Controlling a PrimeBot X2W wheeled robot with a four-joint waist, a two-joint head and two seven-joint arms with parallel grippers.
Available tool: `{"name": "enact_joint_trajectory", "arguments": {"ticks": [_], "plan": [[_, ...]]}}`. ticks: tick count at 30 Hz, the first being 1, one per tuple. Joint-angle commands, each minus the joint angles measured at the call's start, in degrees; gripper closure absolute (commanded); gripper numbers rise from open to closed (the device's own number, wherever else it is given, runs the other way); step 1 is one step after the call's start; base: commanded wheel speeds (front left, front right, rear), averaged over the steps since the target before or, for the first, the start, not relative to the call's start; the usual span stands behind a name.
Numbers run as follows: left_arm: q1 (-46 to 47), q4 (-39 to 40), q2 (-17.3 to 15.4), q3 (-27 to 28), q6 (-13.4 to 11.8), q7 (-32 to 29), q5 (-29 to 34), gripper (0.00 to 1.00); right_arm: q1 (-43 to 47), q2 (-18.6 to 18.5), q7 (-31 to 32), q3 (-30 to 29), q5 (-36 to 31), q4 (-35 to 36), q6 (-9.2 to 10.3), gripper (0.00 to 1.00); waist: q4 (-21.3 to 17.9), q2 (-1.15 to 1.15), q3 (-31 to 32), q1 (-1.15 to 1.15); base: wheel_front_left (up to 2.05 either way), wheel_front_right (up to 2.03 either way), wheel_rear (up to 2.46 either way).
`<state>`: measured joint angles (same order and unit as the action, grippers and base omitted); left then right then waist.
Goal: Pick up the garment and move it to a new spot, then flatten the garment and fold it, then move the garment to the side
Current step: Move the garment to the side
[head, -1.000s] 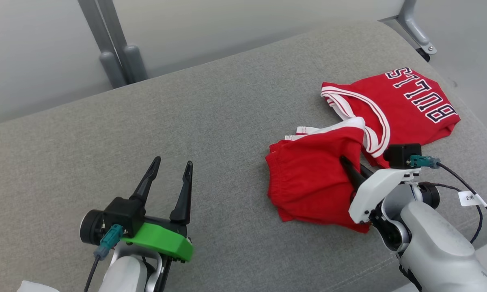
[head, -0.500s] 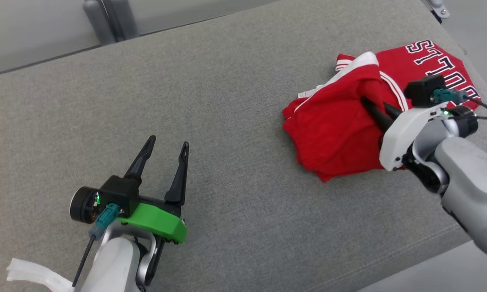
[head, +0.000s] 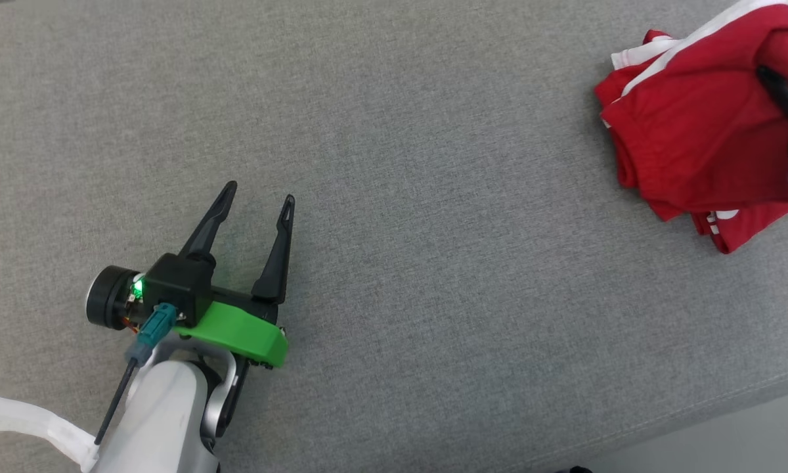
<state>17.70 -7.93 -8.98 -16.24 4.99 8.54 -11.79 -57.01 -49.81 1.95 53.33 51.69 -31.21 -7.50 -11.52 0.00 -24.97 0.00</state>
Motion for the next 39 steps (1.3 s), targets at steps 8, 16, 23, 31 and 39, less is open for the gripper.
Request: {"name": "enact_joint_trajectory", "arguments": {"ticks": [8,16,23,31,39], "plan": [[2.0,2.8,-1.4,0.4,-0.8,-0.7,0.3,0.00,-2.4,-3.8,-0.9,1.4,3.0,-5.9,0.01,1.00,2.6,0.00,-7.8,0.00,0.00,0.00,0.00],[2.5,2.3,-1.3,0.3,-1.3,-0.2,-0.2,0.00,-4.9,-1.0,-5.6,1.1,0.5,-18.6,0.02,0.00,3.8,0.00,-8.6,0.00,0.00,0.00,0.00],[1.4,0.0,-0.5,0.5,-1.5,2.1,-1.3,0.00,-6.5,1.7,-10.2,1.0,-2.3,-26.4,0.02,0.00,4.3,0.00,-3.8,0.00,0.00,0.00,0.00],[-2.4,-2.9,-0.7,2.8,-2.5,4.9,-3.7,0.00,-6.7,4.4,-16.7,-2.3,-4.0,-29.3,0.02,0.00,4.6,0.00,7.5,0.00,0.00,0.00,0.00],[-8.0,-2.6,-3.5,6.4,-4.1,6.0,-4.1,0.00,2.8,8.3,-17.1,-14.2,-5.0,-15.0,0.02,0.00,5.0,0.00,18.8,0.00,0.00,0.00,0.00]]}}
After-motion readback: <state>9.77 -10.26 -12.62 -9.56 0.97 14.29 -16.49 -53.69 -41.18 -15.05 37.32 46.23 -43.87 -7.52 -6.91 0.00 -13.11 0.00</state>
